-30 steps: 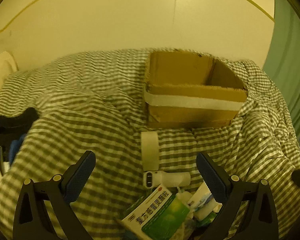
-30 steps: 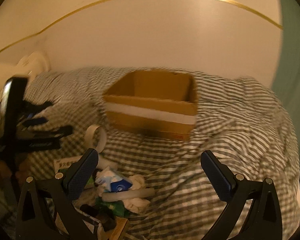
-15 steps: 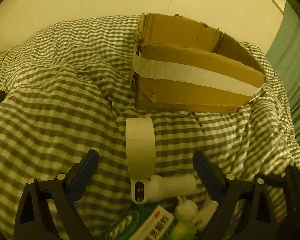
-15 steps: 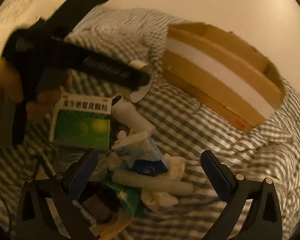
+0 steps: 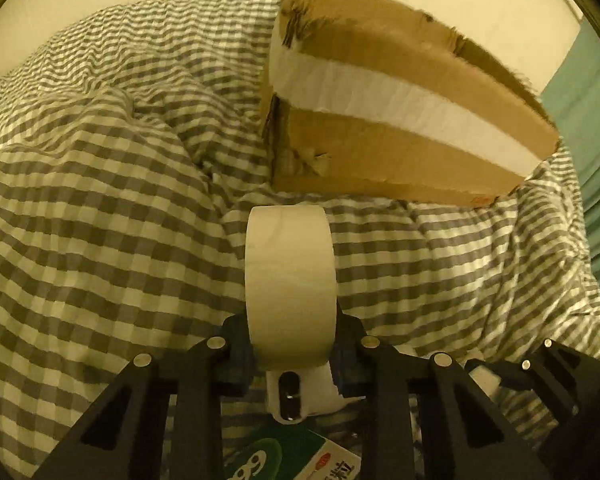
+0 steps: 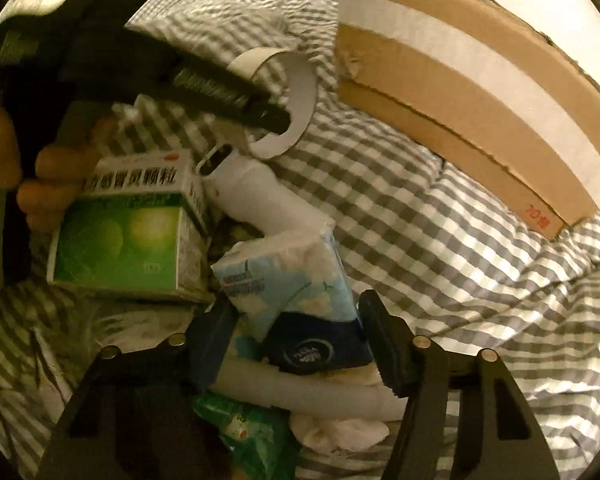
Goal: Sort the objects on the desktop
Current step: 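Grasp the white tape roll with the left tool while the right tool grasps the tissue pack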
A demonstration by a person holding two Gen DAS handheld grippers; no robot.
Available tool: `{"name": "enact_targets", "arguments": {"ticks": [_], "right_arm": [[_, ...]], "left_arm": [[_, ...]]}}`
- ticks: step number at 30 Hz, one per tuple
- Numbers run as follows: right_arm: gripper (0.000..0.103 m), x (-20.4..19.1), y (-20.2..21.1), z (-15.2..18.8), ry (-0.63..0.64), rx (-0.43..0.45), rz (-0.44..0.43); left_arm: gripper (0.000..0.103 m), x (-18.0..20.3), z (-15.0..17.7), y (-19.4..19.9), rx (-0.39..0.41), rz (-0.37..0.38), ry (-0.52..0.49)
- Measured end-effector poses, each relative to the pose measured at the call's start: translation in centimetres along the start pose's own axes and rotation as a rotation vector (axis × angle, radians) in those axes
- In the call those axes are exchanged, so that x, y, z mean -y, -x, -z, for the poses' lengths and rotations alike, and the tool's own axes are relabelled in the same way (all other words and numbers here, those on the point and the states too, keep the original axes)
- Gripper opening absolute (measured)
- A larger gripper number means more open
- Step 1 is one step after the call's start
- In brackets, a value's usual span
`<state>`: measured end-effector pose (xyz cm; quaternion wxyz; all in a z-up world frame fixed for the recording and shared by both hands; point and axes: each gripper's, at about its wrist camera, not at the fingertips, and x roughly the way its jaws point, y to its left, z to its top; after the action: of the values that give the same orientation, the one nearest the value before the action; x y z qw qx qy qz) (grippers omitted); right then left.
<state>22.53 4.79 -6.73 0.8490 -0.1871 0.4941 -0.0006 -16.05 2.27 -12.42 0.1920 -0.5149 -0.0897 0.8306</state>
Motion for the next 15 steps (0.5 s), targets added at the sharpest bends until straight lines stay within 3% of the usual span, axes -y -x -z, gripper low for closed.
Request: {"name": "enact_targets", "arguments": {"ticks": [8, 15], "right_arm": [[0.060, 1.0, 5.0, -0.1, -0.129, 0.113, 0.042], [0.060, 0.9, 9.2, -1.2, -0.221, 0.249, 0.132]], "left_arm": [[0.029, 0.0, 1.2, 4.5, 0.110, 0.033, 0.005], [0.029, 0.6, 1.9, 9.5, 0.198, 0.031, -0.006]]}}
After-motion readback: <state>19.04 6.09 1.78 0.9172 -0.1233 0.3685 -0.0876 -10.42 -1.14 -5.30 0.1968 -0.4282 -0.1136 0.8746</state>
